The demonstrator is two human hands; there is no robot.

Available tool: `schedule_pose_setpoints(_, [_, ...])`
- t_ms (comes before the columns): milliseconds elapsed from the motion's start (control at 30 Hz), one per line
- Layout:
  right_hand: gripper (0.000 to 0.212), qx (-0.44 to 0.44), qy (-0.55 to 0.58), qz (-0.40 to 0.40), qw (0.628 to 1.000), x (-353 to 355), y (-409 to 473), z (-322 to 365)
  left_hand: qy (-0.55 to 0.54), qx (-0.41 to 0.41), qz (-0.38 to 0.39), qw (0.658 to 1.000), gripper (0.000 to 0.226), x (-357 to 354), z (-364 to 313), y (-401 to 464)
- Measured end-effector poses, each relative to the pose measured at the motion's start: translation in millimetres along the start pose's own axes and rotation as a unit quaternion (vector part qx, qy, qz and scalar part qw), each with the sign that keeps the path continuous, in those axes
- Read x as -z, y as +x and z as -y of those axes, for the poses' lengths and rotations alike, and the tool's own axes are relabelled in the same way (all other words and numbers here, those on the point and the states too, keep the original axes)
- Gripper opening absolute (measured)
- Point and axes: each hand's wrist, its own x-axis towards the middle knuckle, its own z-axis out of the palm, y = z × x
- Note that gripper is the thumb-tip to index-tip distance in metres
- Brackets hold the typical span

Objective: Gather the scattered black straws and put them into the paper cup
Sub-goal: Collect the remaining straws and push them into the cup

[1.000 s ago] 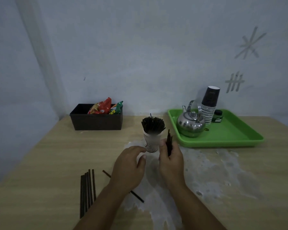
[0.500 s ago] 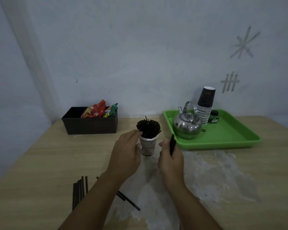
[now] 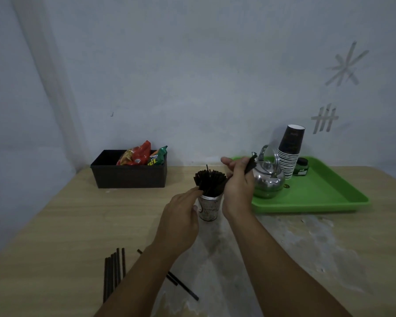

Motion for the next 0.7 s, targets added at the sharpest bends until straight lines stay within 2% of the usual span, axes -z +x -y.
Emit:
schedule_pose_setpoints(100, [0.047,-0.002,-0.04,0.035,0.999,-6,3,-4,-0.003,0.011,-0.001,1.0,0.055,-1,-1,0])
schedule_pose_setpoints(300, [0.029,0.05,-0.18,0.132,0.974,8,0,-26,-0.017,0.026,0.006,0.999,0.055,-4,6,-1])
schedule_pose_setpoints(400, [0.047,0.055,-0.229,0.155,0.959,15,2,-31,-0.015,0.028,0.008,0.999,0.054,-4,7,-1])
schedule_pose_setpoints(500, [0.081,0.058,-0.261,0.149,0.952,19,2,-30,-0.021,0.026,0.011,0.999,0.058,-3,5,-2])
schedule_pose_setpoints(533, [0.086,0.071,-0.262,0.14,0.952,21,1,-27,-0.024,0.026,0.013,0.999,0.059,-3,5,-3])
schedule_pose_setpoints(633, [0.076,0.158,-0.275,0.121,0.941,27,-4,-16,-0.03,0.027,0.013,0.999,0.06,-3,3,-3])
schedule_pose_setpoints(700, [0.066,0.207,-0.32,0.142,0.913,28,-3,-16,-0.032,0.029,0.013,0.999,0.06,-3,3,-4])
